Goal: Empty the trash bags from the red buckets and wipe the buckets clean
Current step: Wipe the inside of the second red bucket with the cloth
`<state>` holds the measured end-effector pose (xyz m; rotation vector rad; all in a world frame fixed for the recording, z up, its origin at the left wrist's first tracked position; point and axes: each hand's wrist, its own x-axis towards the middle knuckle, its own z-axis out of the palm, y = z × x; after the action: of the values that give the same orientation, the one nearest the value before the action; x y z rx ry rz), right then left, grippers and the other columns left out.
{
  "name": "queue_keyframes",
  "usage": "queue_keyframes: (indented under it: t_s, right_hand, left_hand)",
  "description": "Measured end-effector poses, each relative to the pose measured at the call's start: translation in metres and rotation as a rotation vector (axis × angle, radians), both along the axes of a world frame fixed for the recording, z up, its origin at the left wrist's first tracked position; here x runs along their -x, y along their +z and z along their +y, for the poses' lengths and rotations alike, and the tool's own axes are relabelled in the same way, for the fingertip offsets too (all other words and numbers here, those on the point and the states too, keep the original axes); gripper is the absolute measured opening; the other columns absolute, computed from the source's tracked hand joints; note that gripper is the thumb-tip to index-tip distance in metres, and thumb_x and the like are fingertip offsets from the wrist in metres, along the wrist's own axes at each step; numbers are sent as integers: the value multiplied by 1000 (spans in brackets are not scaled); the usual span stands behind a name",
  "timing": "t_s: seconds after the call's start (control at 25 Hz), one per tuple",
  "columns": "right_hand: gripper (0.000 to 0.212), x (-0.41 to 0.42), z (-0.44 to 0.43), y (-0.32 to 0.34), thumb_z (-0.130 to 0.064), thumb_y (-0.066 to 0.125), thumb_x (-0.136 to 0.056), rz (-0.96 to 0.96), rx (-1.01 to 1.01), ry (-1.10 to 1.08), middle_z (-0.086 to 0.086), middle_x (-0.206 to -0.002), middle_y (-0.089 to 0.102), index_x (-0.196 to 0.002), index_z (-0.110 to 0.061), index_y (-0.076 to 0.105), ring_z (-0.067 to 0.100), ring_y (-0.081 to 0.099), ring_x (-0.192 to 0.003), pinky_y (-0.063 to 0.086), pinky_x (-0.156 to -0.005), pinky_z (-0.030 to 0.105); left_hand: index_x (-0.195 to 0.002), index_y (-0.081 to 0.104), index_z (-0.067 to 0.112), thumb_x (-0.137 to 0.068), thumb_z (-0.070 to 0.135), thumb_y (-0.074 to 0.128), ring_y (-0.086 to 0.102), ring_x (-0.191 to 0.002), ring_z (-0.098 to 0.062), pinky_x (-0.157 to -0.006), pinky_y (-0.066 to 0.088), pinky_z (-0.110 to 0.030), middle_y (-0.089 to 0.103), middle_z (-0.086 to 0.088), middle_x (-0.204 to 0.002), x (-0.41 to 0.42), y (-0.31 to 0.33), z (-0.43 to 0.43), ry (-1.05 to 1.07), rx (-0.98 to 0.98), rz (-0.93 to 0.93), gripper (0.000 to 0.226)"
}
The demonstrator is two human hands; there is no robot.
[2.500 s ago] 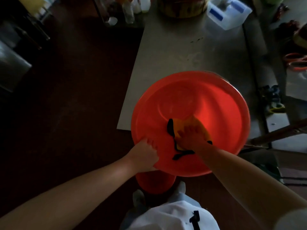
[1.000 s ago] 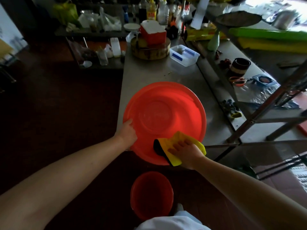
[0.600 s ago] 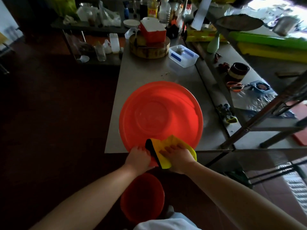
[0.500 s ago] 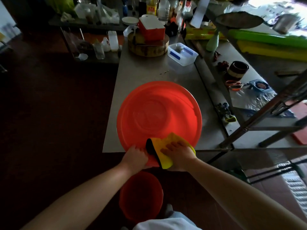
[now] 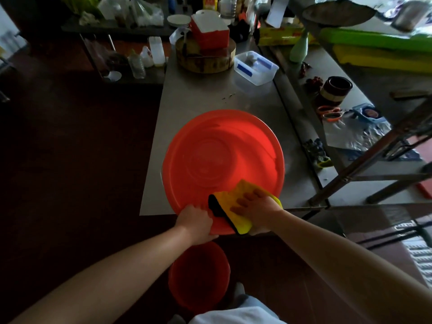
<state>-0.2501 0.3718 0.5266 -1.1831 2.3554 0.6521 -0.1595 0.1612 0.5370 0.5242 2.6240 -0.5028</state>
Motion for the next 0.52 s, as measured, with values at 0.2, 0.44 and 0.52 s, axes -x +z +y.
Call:
queue_keyframes:
  t_s: [0.2, 0.44, 0.52]
  right_hand:
    - [96, -1, 2, -3, -91, 32, -80, -157, -47, -149, 2, -169, 9, -160, -41, 11, 31, 6, -155, 2, -122, 56]
    - [75, 0, -42, -49, -66, 9, -99, -156, 196, -385, 7, -166, 20, -155, -21, 32, 30, 15, -153, 6, -119, 60]
    - [93, 8, -49, -61, -68, -7, -87, -150, 265, -379, 7, -165, 25, -156, -20, 33, 30, 19, -153, 6, -120, 60]
  left_hand:
    - [-103, 69, 14, -98, 65, 39, 66, -95, -30, -78, 41, -36, 70, -8, -104, 0, -6, 10, -96, -3, -41, 60]
    - [-102, 69, 12, -99, 61, 42, 64, -95, -30, -77, 36, -37, 69, -9, -102, 5, -5, 1, -180, 54, -46, 55]
    - [-100, 68, 12, -100, 59, 40, 63, -95, -30, -85, 40, -39, 69, -9, -102, 3, -4, 3, -173, 40, -67, 54]
